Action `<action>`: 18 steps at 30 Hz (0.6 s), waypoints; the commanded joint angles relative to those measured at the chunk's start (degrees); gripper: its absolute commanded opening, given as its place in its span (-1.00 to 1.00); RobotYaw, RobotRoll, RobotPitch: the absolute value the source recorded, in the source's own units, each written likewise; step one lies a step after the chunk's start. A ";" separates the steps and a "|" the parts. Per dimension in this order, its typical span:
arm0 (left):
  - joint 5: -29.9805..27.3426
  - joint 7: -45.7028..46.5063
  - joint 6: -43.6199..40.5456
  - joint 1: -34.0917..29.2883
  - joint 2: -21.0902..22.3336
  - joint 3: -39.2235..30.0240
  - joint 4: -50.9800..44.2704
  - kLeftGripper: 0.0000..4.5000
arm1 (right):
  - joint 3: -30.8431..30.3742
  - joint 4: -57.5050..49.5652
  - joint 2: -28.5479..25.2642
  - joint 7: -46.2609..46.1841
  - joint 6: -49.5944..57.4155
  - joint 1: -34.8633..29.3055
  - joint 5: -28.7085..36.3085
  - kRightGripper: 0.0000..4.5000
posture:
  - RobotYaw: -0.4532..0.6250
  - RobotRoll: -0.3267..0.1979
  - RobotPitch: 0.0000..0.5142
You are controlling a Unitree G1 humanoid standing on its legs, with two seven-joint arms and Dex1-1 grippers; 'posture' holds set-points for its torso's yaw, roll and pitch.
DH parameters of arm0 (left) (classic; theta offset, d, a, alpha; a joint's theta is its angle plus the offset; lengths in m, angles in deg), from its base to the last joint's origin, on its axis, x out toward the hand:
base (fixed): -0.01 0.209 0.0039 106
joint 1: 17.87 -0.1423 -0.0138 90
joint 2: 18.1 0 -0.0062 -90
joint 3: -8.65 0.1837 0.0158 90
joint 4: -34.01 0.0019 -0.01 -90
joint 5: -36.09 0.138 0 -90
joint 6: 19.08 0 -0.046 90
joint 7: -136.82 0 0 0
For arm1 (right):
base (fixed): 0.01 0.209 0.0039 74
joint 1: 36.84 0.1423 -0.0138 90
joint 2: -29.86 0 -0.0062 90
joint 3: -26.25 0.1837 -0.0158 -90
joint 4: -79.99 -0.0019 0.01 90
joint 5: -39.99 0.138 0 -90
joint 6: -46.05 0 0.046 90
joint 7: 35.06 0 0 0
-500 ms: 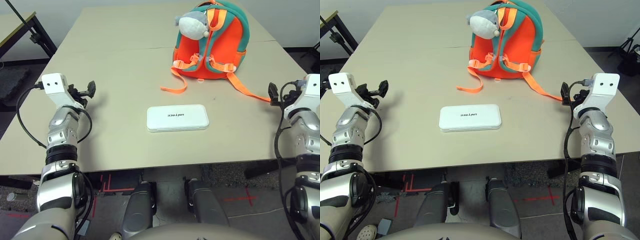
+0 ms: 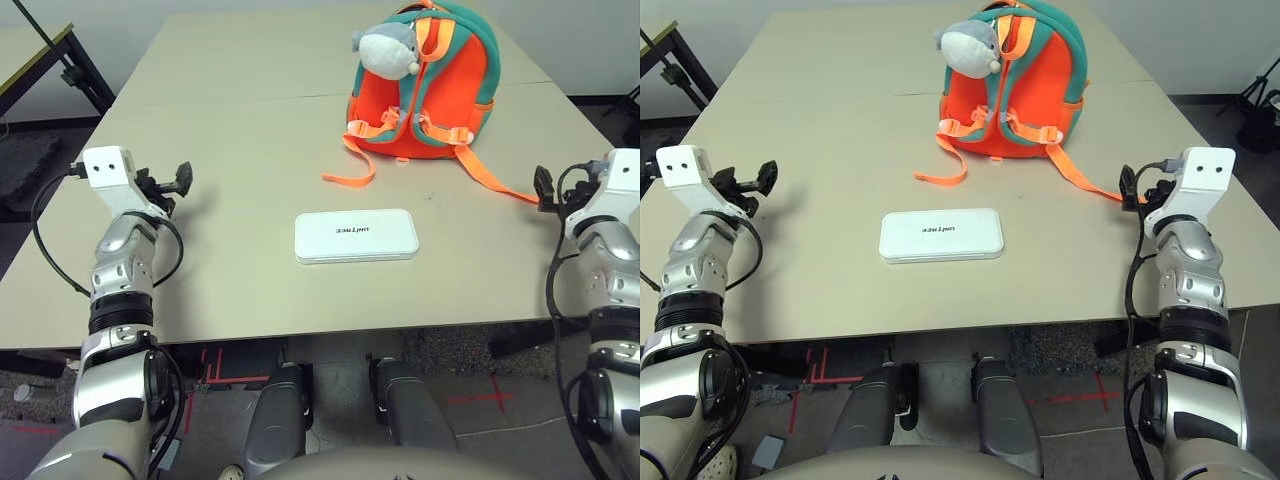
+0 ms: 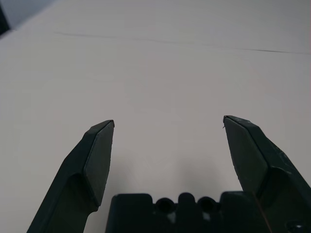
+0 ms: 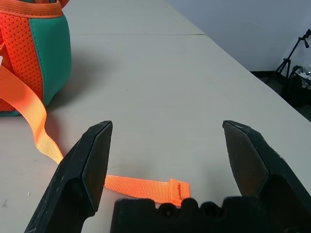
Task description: Put the pencil case into the backpack and zip it.
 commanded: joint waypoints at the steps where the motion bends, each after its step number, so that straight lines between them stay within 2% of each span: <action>1: -5.41 -2.79 -12.00 1.33 0.23 0.34 -6.17 1.00 | -0.18 0.25 -0.01 0.46 -0.60 -0.38 -0.49 0.99 | -0.32 0.25 -0.45; 6: -15.57 -4.58 -35.08 2.18 1.28 0.19 -15.68 1.00 | -0.52 0.40 0.40 0.39 -0.93 0.06 -1.01 0.99 | -0.32 0.25 -0.50; 10: -22.87 -4.39 -50.78 2.83 1.75 -1.51 -18.76 1.00 | -0.97 0.76 0.65 0.48 -1.10 0.64 -1.40 0.99 | -0.32 0.25 -0.51; 15: -28.86 -3.66 -66.06 3.52 1.73 -4.74 -17.83 1.00 | -1.58 1.09 0.57 0.95 -1.09 1.34 -2.05 0.99 | -0.32 0.25 -0.52; 18: -30.54 -2.92 -71.75 4.02 1.15 -7.30 -16.50 1.00 | -2.01 0.78 0.39 1.23 -1.00 1.30 -2.39 0.99 | -0.32 0.25 -0.53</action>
